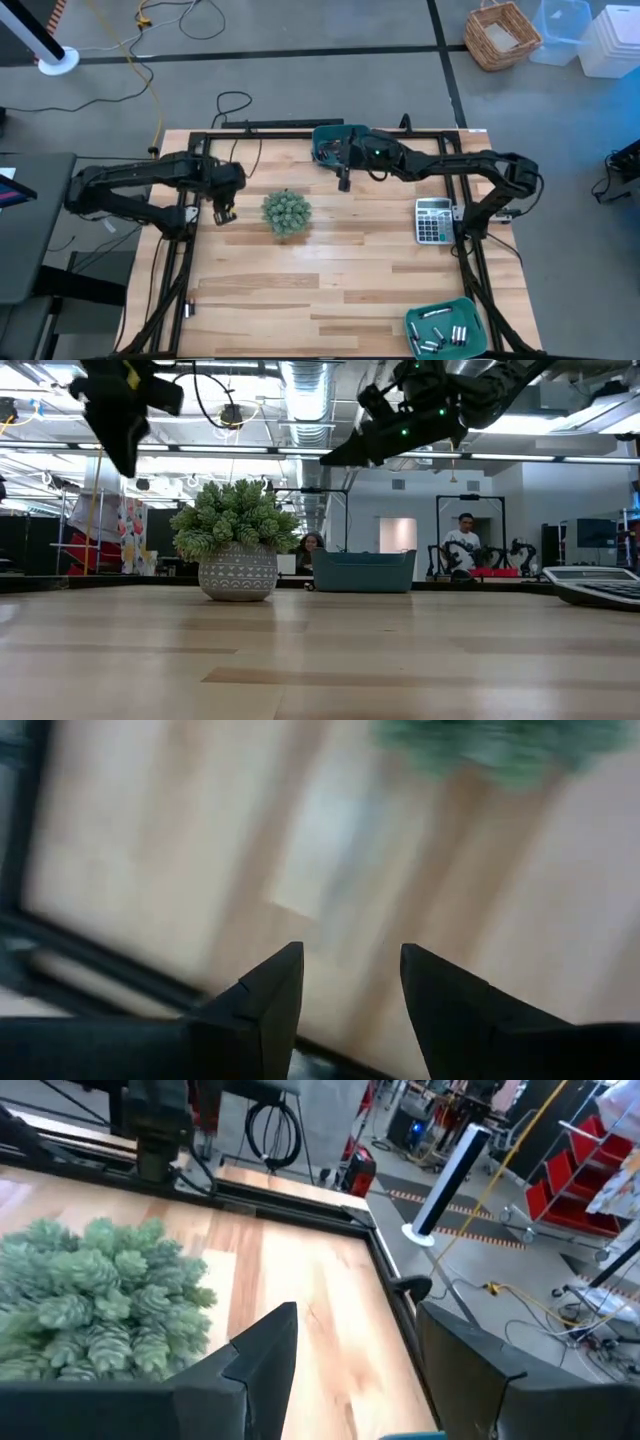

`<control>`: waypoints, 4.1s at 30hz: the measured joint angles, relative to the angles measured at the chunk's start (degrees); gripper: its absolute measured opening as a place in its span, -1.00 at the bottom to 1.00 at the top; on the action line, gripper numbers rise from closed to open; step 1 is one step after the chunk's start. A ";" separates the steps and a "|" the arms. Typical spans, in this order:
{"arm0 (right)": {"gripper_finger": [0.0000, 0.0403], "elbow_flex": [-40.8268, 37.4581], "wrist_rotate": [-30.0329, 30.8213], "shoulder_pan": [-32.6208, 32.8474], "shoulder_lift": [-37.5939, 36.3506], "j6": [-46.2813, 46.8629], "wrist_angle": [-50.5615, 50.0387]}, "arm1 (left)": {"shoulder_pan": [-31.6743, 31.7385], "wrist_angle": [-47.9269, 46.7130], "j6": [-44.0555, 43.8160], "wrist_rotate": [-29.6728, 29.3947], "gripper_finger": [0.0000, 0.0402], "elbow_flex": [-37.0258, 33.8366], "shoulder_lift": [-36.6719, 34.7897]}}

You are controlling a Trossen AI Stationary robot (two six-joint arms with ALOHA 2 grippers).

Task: Sort batteries
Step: Put the black battery into the blue bin

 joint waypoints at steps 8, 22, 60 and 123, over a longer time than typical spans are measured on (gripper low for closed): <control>0.09 0.02 -1.12 -1.68 -1.11 0.19 1.22 | -17.55 -6.10 -18.76 13.41 -0.05 0.00 7.67; 0.09 0.31 -1.23 3.31 -1.18 1.29 1.87 | -37.94 -4.98 -39.79 23.93 0.07 -0.02 21.00; 0.09 0.31 -1.14 12.64 -1.16 2.18 -1.52 | -53.03 10.61 -47.95 47.38 0.21 -0.87 47.21; 0.09 0.31 -1.10 12.64 -1.07 2.68 -3.88 | -53.03 14.98 -31.52 41.31 -0.80 -6.91 47.26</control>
